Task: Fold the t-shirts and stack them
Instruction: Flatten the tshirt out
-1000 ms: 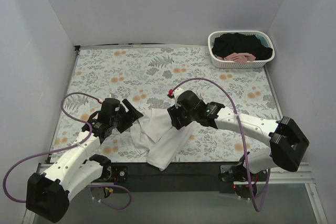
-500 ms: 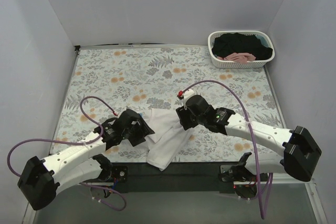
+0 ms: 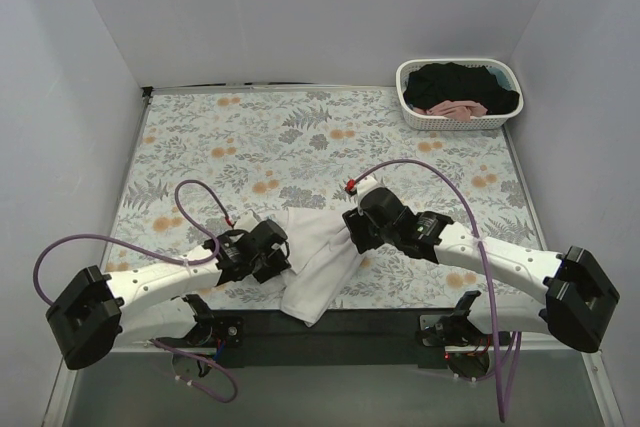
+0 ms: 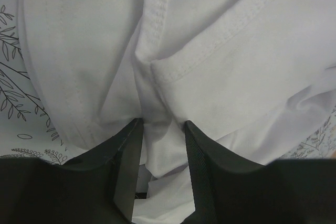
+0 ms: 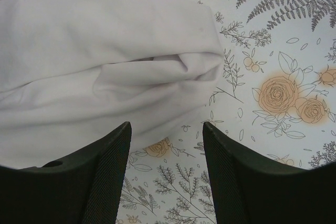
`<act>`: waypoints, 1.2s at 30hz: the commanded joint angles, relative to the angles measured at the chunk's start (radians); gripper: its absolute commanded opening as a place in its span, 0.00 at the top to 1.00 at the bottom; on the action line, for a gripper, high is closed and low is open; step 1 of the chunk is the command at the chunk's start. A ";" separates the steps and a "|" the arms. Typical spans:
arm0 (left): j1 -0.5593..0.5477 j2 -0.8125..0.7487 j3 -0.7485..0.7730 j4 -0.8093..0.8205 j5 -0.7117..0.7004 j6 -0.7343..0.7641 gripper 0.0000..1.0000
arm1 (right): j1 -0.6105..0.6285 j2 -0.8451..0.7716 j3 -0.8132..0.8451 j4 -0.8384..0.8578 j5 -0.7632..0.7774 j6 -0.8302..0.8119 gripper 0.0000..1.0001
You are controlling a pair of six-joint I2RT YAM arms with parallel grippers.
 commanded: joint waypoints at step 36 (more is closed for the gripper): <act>-0.140 0.079 0.066 0.053 -0.144 -0.475 0.61 | -0.010 -0.087 -0.059 0.014 0.023 -0.044 0.36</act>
